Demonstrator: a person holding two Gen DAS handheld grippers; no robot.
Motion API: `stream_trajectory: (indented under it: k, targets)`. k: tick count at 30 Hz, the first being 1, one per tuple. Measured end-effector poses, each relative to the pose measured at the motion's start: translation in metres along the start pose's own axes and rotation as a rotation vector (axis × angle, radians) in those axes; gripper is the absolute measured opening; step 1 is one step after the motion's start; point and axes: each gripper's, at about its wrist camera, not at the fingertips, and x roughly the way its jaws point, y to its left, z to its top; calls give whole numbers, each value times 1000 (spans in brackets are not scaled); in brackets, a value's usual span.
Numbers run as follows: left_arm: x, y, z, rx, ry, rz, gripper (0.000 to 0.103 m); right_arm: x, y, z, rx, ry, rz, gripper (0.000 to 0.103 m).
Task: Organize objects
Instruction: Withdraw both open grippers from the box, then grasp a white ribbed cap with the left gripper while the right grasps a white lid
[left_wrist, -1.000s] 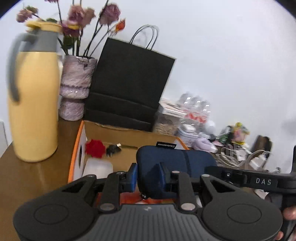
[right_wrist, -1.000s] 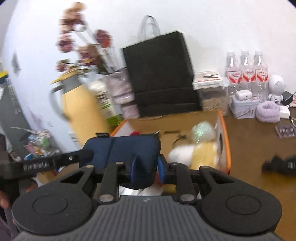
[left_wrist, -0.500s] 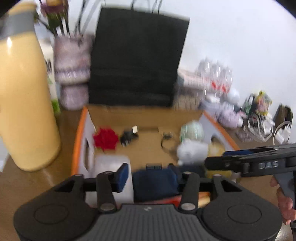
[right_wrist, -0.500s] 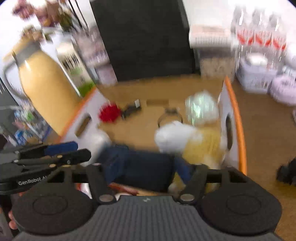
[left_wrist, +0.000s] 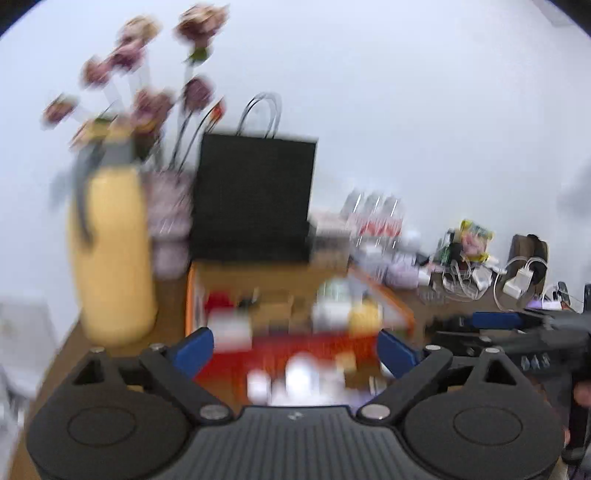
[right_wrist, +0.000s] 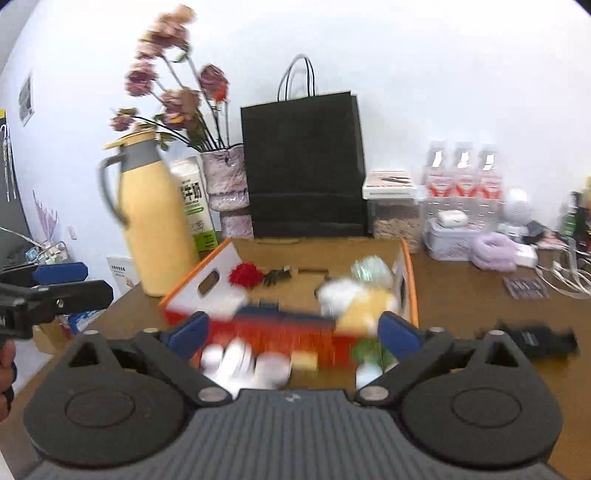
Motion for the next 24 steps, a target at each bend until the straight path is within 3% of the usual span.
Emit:
stream_trajectory:
  k: [3,6,10,12,16,21,24]
  targets:
    - [-37,-11,-54,-54,67,16,94,-41,24,-60,-12,7,-50,101]
    - [-72,-18,-91,-35,114,37,94,-76,37,-103,-1,61,-11,101]
    - [-103,-21,-113,-1,159,74,94,-114,41,-138,-6,117,19,103]
    - [-108,-20,-118,-6,158,80,94,-121,40,-146,-13,136,-16,103]
    - [-107,-26,-117,-5,117,94,94,-129,36,-142,7,74,-69,103]
    - [-75,-29,-108,28,83,72,94,-116,34,-135,-45,29,-153,103]
    - [-47,-26,-91,67,54,54,93,-97,27,-128,-46,44,-150,100]
